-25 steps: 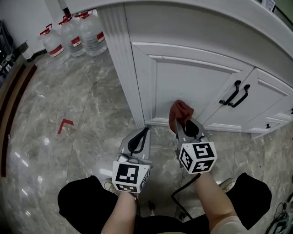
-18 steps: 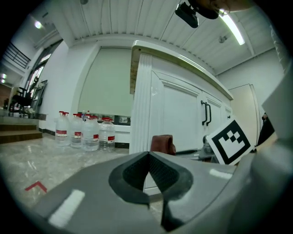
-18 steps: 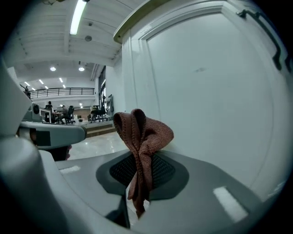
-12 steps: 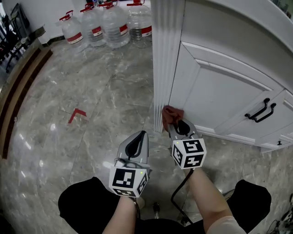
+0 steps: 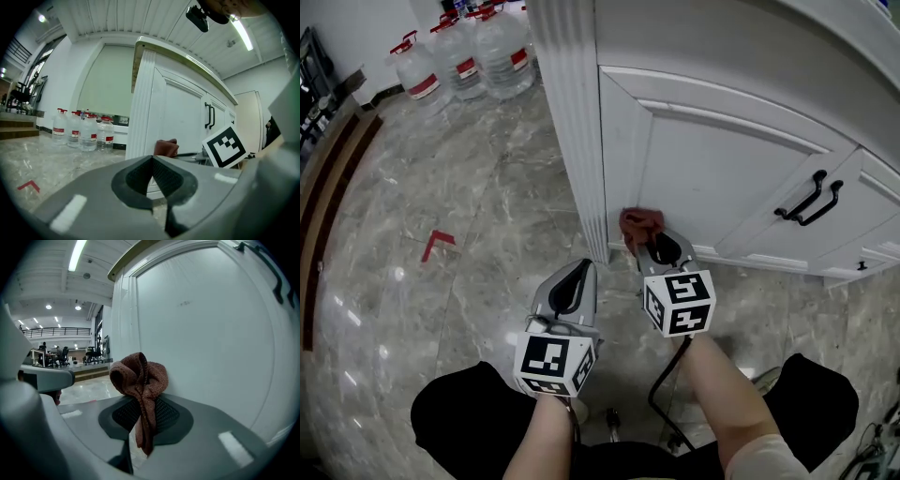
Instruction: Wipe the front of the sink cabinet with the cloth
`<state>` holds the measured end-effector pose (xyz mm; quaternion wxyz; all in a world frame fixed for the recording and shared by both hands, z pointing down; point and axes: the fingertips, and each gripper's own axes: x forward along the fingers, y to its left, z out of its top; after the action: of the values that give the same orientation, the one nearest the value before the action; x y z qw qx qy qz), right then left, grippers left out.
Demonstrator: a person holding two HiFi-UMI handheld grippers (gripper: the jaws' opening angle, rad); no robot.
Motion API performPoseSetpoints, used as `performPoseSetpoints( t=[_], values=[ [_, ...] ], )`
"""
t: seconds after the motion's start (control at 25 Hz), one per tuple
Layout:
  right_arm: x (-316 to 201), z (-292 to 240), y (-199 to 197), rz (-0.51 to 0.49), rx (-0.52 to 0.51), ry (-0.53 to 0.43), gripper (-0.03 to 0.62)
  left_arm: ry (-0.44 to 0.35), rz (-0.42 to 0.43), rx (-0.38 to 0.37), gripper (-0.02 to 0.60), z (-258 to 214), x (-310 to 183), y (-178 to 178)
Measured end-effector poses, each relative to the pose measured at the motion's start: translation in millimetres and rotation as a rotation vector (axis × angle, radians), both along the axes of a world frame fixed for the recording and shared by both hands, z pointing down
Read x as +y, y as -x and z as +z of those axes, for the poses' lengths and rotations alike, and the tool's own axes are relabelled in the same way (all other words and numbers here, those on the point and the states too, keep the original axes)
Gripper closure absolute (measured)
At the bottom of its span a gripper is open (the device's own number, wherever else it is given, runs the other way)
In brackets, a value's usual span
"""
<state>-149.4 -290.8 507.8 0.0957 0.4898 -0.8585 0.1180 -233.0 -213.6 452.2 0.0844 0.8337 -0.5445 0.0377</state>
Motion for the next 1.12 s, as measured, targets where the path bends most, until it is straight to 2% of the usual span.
performPoseSetpoints(
  t=[0.24, 0.72, 1.0, 1.12],
  values=[
    [5, -5, -53, 0.082, 0.013, -0.008, 0.500, 0.004, 0.043, 0.032, 0.580, 0, -7, -31],
    [18, -1, -165, 0.294, 0.015, -0.001, 0.502, -0.012, 0.186, -0.005, 0.580, -4, -8, -102],
    [30, -3, -203, 0.384, 0.027, -0.002, 0.503, -0.004, 0.191, -0.001, 0.580, -1, -3, -116],
    [34, -3, -206, 0.394, 0.009, 0.006, 0.503, 0.005, 0.179, -0.010, 0.580, 4, 0, -112]
  ],
)
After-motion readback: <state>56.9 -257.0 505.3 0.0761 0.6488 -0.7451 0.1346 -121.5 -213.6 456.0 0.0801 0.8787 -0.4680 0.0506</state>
